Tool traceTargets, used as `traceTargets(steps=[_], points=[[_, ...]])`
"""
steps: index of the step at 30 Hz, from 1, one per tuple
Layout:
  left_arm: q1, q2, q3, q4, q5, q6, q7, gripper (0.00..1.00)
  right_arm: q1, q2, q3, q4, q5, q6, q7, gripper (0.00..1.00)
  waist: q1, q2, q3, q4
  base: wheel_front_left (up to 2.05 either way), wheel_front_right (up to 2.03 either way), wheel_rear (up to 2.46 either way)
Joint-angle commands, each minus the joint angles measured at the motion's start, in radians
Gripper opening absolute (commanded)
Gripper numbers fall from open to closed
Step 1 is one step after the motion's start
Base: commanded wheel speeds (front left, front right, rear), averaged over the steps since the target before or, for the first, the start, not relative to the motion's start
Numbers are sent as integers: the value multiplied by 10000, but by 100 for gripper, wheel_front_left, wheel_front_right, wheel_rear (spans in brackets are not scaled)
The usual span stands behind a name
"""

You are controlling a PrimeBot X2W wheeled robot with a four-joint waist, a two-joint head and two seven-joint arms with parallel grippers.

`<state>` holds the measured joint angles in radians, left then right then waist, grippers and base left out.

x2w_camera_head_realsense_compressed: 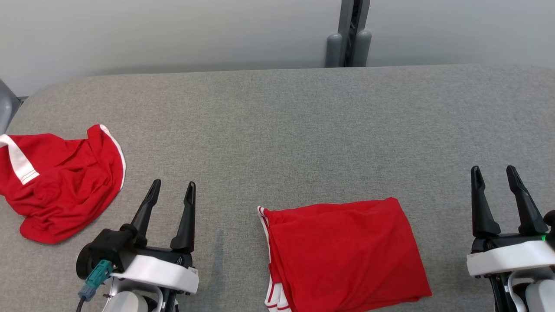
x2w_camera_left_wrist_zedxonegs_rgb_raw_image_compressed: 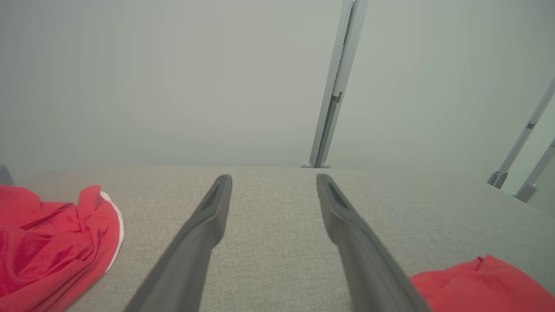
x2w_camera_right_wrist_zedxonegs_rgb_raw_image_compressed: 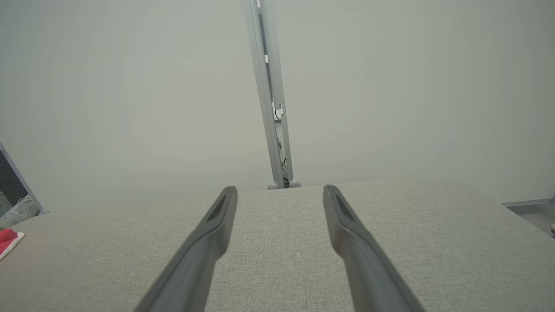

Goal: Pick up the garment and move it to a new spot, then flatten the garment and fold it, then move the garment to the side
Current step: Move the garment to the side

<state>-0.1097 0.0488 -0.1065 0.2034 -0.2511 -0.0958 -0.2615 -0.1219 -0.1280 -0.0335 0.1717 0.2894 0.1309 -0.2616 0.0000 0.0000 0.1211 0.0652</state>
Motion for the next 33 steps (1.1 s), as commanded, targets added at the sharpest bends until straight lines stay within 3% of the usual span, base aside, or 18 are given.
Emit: traceTargets(steps=[1,26,33], points=[[14,36,38,0,-39,19,-41,100,-41,-45,-41,-40,-43,-4,-56,100,0,0,11,10,0,0,0],[-16,36,0,-12,-52,62,-41,100,16,-96,129,196,202,-4,-55,100,0,0,80,107,0,0,0],[-88,34,-22,19,-71,66,-41,100,191,-446,1393,1063,1319,-4,442,100,0,0,145,142,0,0,0]])
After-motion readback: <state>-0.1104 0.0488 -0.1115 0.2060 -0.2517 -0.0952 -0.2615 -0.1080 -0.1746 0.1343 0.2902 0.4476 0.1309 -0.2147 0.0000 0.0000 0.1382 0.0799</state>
